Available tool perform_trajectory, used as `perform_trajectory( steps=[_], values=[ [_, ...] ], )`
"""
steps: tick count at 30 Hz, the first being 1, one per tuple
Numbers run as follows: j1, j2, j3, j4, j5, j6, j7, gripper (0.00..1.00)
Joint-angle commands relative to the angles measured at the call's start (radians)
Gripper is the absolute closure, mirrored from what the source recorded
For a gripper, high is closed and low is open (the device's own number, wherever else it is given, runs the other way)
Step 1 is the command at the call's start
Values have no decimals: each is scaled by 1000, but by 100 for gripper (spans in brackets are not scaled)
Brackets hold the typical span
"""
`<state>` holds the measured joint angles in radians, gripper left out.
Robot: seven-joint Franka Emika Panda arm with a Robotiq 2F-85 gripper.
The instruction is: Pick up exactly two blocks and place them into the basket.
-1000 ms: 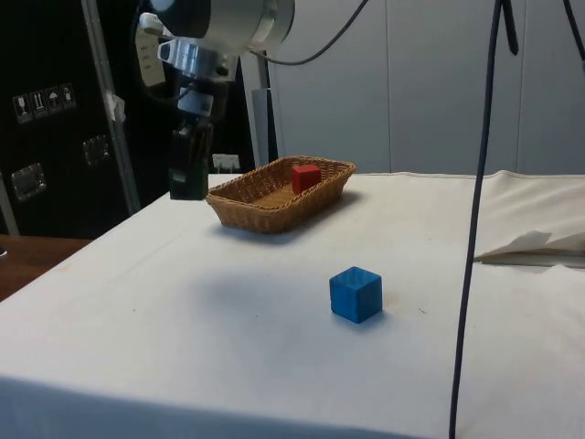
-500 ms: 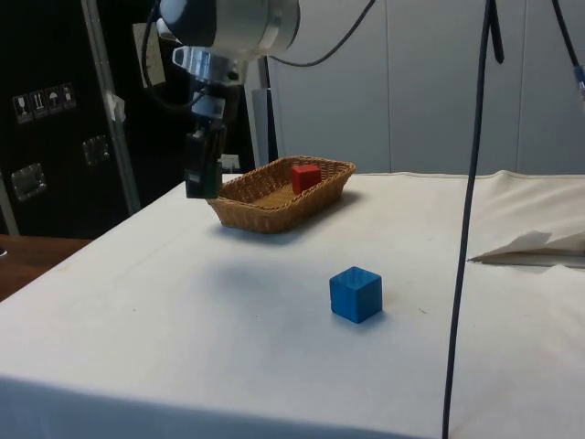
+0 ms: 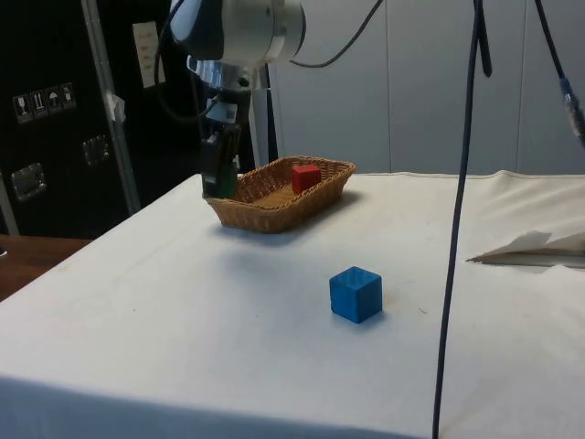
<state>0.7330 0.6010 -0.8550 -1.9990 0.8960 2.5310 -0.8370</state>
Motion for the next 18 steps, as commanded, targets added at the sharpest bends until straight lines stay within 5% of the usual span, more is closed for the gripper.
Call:
perform_trajectory(
  steps=[1, 18],
  values=[
    [-1, 2, -2, -2, 1, 8, -2, 100],
    [-14, 35, -51, -1, 2, 7, -2, 100]
  ],
)
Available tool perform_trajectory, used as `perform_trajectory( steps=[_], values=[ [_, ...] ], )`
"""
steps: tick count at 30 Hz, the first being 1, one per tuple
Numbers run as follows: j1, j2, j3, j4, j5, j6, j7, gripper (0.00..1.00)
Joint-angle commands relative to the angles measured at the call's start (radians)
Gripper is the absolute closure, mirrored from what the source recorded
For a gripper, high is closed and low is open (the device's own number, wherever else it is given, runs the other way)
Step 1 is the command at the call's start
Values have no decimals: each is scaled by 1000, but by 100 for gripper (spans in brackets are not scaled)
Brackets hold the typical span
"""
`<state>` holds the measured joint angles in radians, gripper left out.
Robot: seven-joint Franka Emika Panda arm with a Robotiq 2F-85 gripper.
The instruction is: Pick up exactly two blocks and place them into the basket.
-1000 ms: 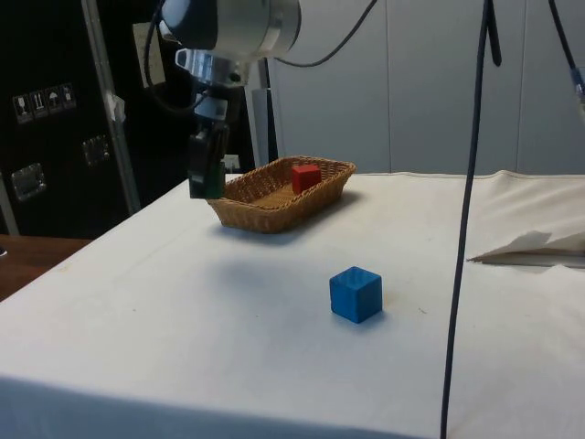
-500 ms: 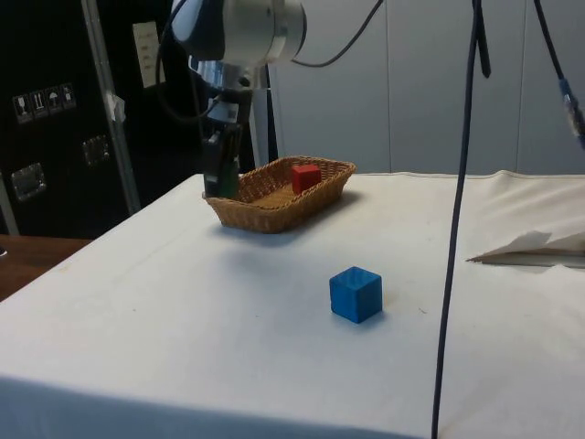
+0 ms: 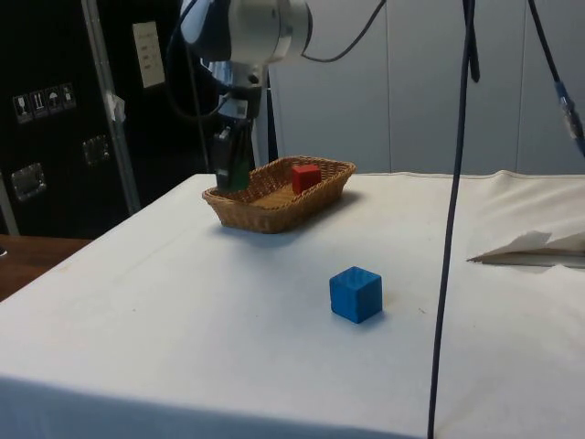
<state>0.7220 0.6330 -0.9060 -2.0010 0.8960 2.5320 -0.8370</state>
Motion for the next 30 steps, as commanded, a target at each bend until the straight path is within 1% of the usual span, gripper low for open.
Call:
perform_trajectory(
  steps=[1, 4, 5, 6, 12, 13, 14, 18, 19, 20, 21, 28, 29, 30],
  values=[
    [-5, 4, -3, 1, 1, 6, -3, 100],
    [-10, 12, -15, 2, 2, 6, -6, 100],
    [-5, 10, -17, 0, 0, 0, -1, 100],
    [-11, 14, -18, 2, 3, 6, -6, 100],
    [-22, 27, -36, 3, 4, 7, -11, 100],
    [-16, 26, -39, 0, 0, 0, -5, 100],
    [-23, 29, -38, 4, 4, 7, -11, 100],
    [-31, 41, -51, 4, 6, 9, -13, 100],
    [-32, 44, -54, 4, 6, 10, -13, 100],
    [-24, 40, -57, 1, 0, 0, -6, 100],
    [-33, 47, -56, 4, 6, 10, -13, 100],
    [-47, 78, -66, 4, 13, 21, -13, 100],
    [-39, 73, -74, 1, 3, 6, -6, 100],
    [-53, 89, -64, 3, 22, 27, -16, 100]
  ],
)
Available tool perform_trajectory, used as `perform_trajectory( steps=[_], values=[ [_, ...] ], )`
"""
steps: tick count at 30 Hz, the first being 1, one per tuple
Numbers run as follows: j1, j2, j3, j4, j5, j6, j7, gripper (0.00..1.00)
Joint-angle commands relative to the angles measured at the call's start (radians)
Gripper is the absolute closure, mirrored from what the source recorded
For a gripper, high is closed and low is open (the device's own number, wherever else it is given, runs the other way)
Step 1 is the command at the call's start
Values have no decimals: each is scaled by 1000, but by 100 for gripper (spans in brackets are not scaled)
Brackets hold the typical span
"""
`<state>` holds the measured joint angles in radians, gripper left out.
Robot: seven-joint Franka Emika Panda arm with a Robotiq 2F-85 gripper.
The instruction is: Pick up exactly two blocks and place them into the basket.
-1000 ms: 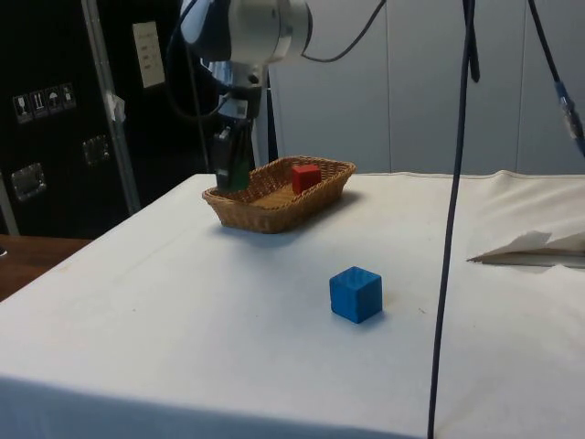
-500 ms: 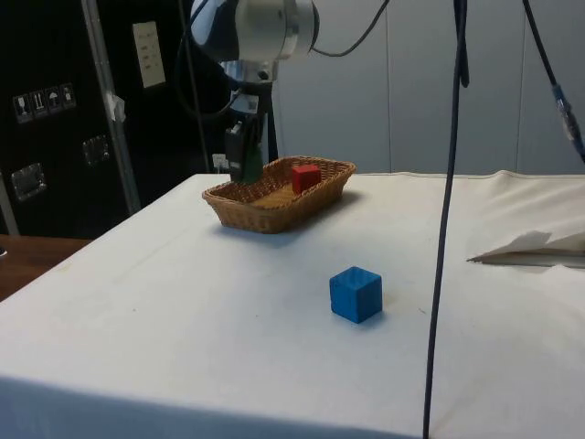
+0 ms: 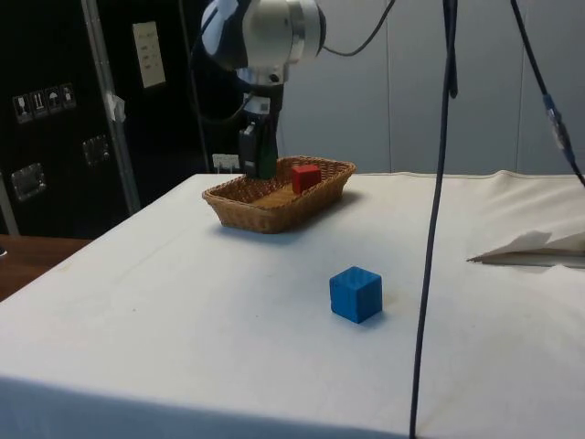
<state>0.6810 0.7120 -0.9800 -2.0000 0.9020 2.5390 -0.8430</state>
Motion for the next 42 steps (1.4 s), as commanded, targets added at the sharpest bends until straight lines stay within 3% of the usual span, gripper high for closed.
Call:
perform_trajectory(
  steps=[1, 5, 6, 7, 8, 15, 16, 17, 23, 24, 25, 29, 31, 32, 33, 34, 35, 38, 39, 42],
  values=[
    [-12, 10, 10, 2, 16, 20, -10, 100],
    [-23, 47, 13, 1, 46, 29, -17, 100],
    [-23, 56, 13, 1, 55, 31, -19, 100],
    [-13, 58, 0, -1, 44, 12, -8, 100],
    [-24, 66, 13, 2, 65, 32, -20, 100],
    [-23, 130, 13, 13, 142, 24, -14, 100],
    [-15, 132, 3, 9, 136, 15, -13, 100],
    [-23, 136, 14, 14, 152, 22, -14, 100],
    [-28, 172, 19, 21, 225, 6, -13, 100],
    [-16, 173, 12, 13, 216, 8, -9, 100],
    [-28, 174, 17, 21, 228, 3, -14, 100],
    [-27, 178, 8, 23, 233, -9, -13, 99],
    [-22, 179, 4, 20, 231, -9, -10, 84],
    [-26, 179, 6, 23, 233, -10, -13, 84],
    [-26, 179, 5, 23, 233, -11, -13, 74],
    [-26, 179, 5, 22, 233, -11, -13, 64],
    [-26, 179, 4, 22, 232, -11, -13, 40],
    [-25, 178, 3, 22, 232, -11, -13, 9],
    [-25, 178, 3, 22, 232, -11, -13, 2],
    [-25, 178, 3, 22, 232, -12, -13, 0]
  ],
)
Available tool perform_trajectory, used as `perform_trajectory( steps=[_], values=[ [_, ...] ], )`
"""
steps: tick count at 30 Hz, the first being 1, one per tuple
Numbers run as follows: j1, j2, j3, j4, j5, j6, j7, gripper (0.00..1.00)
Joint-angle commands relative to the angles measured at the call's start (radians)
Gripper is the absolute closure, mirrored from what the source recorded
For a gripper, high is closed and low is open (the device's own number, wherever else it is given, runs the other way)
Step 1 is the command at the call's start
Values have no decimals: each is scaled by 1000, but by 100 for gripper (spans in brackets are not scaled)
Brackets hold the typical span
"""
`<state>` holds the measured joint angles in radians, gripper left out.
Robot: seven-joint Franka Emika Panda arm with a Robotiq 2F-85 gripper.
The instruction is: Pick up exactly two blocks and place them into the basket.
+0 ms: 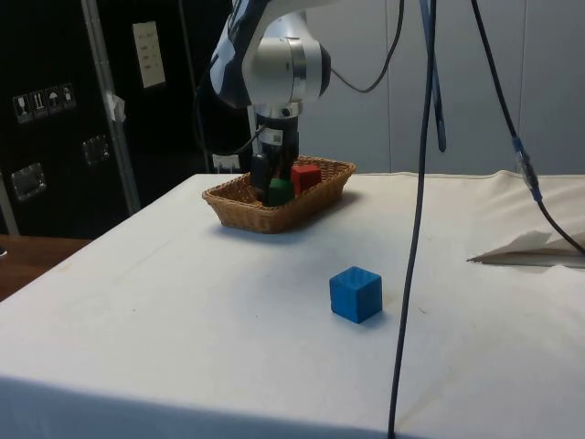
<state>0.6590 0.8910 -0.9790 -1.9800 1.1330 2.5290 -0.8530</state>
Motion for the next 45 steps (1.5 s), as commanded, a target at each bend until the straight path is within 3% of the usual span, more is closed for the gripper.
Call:
perform_trajectory(
  steps=[1, 4, 6, 8, 9, 10, 13, 17, 18, 20, 21, 22, 23, 26, 27, 28, 34, 36, 37, 38, 39, 43, 44, 45],
  values=[
    [-3, -1, 2, 2, 1, -2, -3, 0],
    [-4, -1, 2, 1, 1, -2, -3, 0],
    [2, -8, -6, -5, -3, -4, -3, 0],
    [20, -25, -31, -23, -12, -10, -2, 0],
    [9, -8, -20, -8, 0, -4, -3, 0],
    [26, -30, -39, -29, -13, -13, -3, 0],
    [49, -59, -65, -56, -23, -16, -7, 0],
    [67, -94, -87, -80, -44, -15, -4, 0],
    [52, -84, -69, -68, -29, -7, -12, 0],
    [83, -118, -102, -93, -60, -13, 4, 0],
    [91, -126, -106, -95, -64, -12, 9, 0],
    [91, -126, -106, -95, -64, -12, 9, 0],
    [103, -141, -110, -97, -78, -10, 21, 0],
    [116, -166, -108, -96, -110, -5, 49, 0],
    [98, -169, -94, -89, -101, -2, 35, 0],
    [121, -174, -108, -96, -122, -3, 59, 0],
    [155, -215, -109, -99, -169, 12, 101, 0],
    [173, -226, -110, -98, -179, 19, 114, 0],
    [147, -224, -94, -89, -165, 15, 95, 0],
    [173, -226, -110, -98, -179, 19, 114, 0],
    [183, -234, -110, -97, -189, 25, 127, 0],
    [204, -247, -108, -93, -215, 37, 160, 0],
    [186, -252, -93, -85, -210, 35, 150, 0],
    [213, -253, -107, -93, -228, 45, 176, 0]
  ],
)
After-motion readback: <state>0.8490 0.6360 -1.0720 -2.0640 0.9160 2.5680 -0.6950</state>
